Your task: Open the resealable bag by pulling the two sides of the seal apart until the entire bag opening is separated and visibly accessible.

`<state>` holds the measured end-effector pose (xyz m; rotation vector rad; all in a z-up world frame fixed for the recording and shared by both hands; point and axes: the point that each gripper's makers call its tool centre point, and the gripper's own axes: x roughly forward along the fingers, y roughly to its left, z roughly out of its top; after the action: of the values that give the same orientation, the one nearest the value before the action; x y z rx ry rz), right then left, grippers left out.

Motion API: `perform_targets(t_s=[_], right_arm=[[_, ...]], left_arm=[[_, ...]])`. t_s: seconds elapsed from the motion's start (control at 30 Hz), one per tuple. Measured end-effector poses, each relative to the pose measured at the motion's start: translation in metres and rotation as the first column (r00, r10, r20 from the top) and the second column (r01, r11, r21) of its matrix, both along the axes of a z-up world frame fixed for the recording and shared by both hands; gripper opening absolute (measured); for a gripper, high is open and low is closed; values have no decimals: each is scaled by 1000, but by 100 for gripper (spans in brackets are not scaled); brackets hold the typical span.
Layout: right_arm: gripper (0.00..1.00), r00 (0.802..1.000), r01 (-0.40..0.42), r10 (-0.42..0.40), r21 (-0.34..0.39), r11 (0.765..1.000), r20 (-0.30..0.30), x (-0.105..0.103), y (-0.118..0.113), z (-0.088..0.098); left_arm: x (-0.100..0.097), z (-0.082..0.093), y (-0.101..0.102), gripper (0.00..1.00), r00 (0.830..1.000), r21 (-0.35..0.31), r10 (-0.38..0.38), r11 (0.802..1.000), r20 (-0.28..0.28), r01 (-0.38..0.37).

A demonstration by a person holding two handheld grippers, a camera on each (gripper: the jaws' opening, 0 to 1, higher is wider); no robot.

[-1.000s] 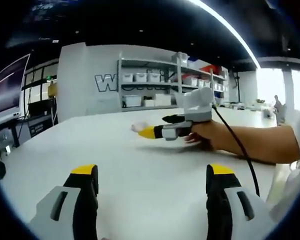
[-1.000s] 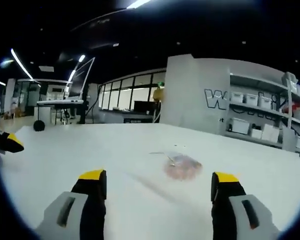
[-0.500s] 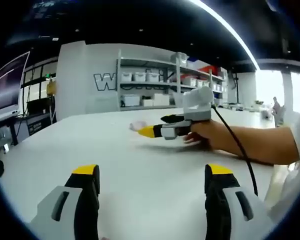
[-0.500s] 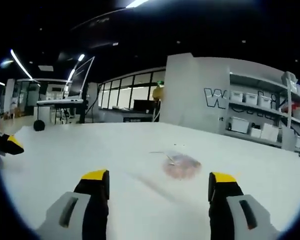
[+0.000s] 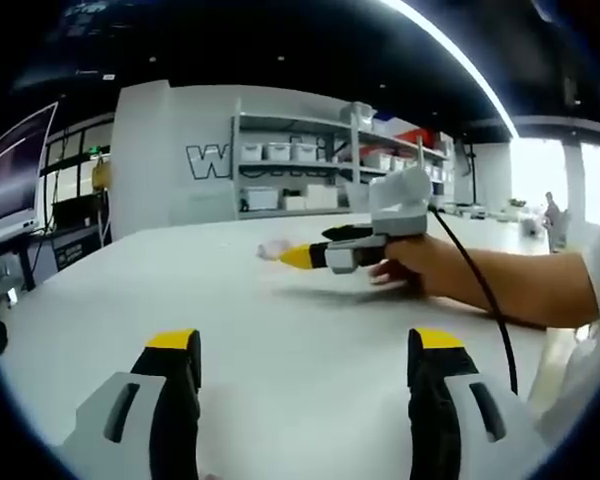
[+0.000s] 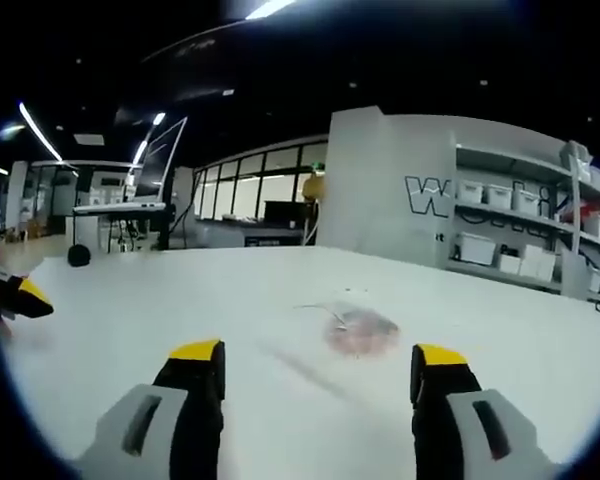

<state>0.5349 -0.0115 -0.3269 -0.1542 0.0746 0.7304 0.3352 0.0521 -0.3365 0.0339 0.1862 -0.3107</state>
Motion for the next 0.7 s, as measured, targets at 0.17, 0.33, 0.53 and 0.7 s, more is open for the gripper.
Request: perform_targets(t_s=[0.17,0.33,0.53,0.7], right_arm=[[74,1000,2,-2,0,1000,-2,-4,-1,1],[73,1000,5,-5,0,1000,-1,-10,-2,2],[72,1000,10,-10,5,1000,-1,-15,-4,4],[69,1000,19,-19,2,1000,-16,-17,-7,3]], left_arm=[[0,0,-1,85,1000,-2,-1,1000,-1,1],[0,0,-1,84,1000,-5,-2,1000,-2,2],[0,-1,0,84,1000,-7,-4,1000,-6,4],[0,-1,0,83,1000,-8,-4,1000,-10,4]])
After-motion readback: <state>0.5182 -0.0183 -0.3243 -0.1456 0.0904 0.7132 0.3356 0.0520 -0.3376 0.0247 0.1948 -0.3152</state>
